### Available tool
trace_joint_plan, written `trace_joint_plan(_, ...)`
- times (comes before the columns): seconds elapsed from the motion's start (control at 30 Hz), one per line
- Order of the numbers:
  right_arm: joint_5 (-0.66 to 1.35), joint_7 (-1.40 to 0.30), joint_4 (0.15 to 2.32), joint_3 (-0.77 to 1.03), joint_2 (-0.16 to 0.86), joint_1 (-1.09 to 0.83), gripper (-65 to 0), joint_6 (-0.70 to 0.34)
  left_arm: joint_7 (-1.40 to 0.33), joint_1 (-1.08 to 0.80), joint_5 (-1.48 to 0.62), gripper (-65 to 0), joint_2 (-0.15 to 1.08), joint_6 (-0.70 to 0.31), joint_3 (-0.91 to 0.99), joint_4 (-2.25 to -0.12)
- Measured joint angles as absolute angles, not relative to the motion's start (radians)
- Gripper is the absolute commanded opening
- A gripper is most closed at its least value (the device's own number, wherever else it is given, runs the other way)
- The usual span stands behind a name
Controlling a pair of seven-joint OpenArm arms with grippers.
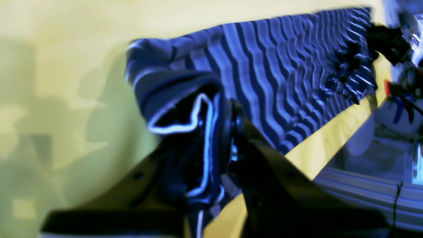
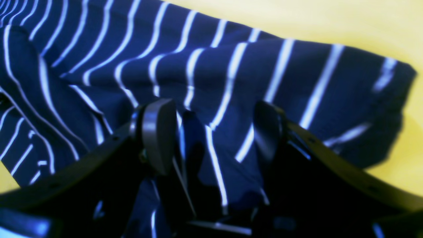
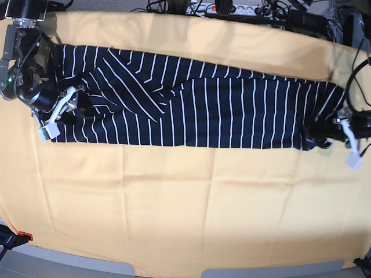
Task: Fold the T-shirt properly
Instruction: 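Fold the strip end held by the left gripper toward the right gripper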
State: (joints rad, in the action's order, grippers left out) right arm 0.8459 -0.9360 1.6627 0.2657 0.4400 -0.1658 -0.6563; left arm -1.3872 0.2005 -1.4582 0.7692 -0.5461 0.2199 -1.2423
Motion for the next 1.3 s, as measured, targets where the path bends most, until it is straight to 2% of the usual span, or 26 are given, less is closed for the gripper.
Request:
trace_joint_plan(0.27, 0.842, -0.955, 1.662, 0.266, 0.437, -0.166, -26.0, -0.660, -1.390, 0.078, -1.458, -65.0, 0.594, -0.561, 0.222, -1.622)
trace_joint_plan(0.37, 0.842, -0.955, 1.662, 0.266, 0.437, -0.166, -26.0, -0.659, -1.336, 0.039, -1.460, -65.0, 0.524, -0.627, 0.219, -1.712)
trace_joint_plan(0.6, 0.843, -0.966, 1.662, 0.266, 0.437, -0.166, -26.0, -0.659, -1.183, 0.032, -1.367, -65.0, 0.390, -0.691, 0.181, -1.629)
trace_joint_plan(0.77, 0.844, -0.970, 1.662, 0.266, 0.437, -0.166, -26.0, -0.659, -1.026, 0.033, -1.234, -65.0, 0.338, -0.690, 0.105, -1.522)
trace_joint_plan(1.03, 0.846, -0.971, 1.662, 0.266, 0.437, -0.166, -26.0, -0.659, -0.955, 0.033, -1.181, -64.7, 0.235, -0.689, 0.090, -1.501)
trace_joint_plan(1.17, 0.846, -0.971, 1.662, 0.266, 0.437, -0.166, -26.0, -0.659, -0.953, 0.035, -1.181, -33.5, 0.216, -0.689, 0.091, -1.501)
trace_joint_plan(1.2, 0.846, -0.971, 1.662, 0.266, 0.437, -0.166, -26.0, -0.659, -0.953, 0.038, -1.181, -29.0, 0.214, -0.689, 0.091, -1.501)
trace_joint_plan(1.3, 0.846, -0.971, 1.662, 0.266, 0.437, -0.166, -26.0, -0.659, -0.961, 0.048, -1.204, -27.9, 0.213, -0.689, 0.091, -1.501)
